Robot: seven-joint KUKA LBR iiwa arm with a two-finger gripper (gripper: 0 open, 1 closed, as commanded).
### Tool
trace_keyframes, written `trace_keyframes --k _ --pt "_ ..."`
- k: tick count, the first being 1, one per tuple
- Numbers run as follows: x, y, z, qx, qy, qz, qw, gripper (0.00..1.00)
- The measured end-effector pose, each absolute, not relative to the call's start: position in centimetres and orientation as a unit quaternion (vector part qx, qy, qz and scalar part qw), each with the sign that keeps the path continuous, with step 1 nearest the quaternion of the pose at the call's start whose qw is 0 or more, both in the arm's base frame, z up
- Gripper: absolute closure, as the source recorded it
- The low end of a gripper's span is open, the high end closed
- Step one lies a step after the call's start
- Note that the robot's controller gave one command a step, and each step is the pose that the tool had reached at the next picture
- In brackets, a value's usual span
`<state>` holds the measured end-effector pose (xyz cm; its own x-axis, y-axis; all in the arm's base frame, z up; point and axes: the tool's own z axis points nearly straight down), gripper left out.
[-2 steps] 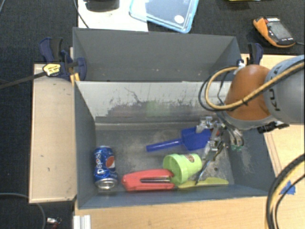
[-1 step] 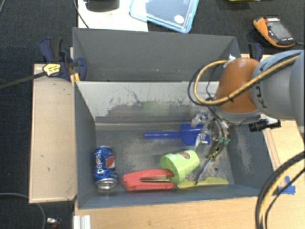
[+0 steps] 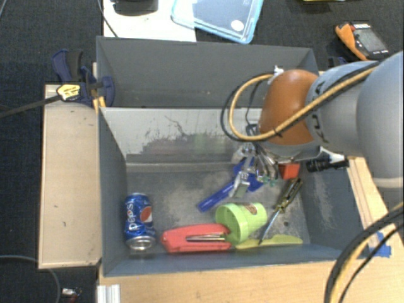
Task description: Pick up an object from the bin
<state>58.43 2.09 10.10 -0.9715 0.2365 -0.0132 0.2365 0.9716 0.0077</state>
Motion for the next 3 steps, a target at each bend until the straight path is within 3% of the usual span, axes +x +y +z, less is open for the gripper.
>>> trace_keyframes --k 1,2,3 --pt "59.01 -2.02 7.71 0.160 0.987 0.000 0.009 0.00" --pt "58.73 -2.17 7.09 0.138 0.990 0.001 0.006 1.00" --pt "58.68 -1.71 7.08 0.130 0.991 0.001 0.006 1.00"
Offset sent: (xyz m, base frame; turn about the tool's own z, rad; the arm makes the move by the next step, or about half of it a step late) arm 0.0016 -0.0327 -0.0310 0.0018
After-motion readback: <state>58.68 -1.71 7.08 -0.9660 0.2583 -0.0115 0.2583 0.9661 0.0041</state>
